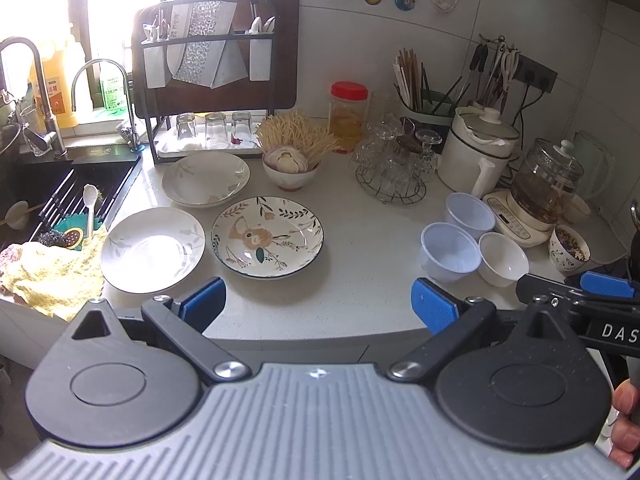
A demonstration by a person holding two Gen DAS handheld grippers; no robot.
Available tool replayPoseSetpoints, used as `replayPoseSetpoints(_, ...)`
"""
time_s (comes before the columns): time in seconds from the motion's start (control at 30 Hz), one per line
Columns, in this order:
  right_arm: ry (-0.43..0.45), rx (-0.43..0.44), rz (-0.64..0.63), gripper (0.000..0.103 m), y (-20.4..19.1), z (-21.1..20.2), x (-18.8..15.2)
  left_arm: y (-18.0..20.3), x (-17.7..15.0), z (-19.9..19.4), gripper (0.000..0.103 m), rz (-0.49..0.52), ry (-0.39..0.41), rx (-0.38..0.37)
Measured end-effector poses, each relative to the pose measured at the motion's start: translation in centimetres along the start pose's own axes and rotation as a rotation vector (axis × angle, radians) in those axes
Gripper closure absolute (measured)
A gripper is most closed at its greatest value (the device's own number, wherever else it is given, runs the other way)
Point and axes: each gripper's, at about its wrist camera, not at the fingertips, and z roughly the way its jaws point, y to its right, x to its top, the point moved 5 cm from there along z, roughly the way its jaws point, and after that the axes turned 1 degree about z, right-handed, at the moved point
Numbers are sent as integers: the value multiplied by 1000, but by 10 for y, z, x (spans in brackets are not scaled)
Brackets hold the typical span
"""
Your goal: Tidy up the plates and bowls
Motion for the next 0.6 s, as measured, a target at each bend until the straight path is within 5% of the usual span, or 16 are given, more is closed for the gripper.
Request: replayPoseSetpoints(0.6, 6, 3, -6, 0, 2, -1, 2, 2, 2, 2, 2, -13, -9, -12)
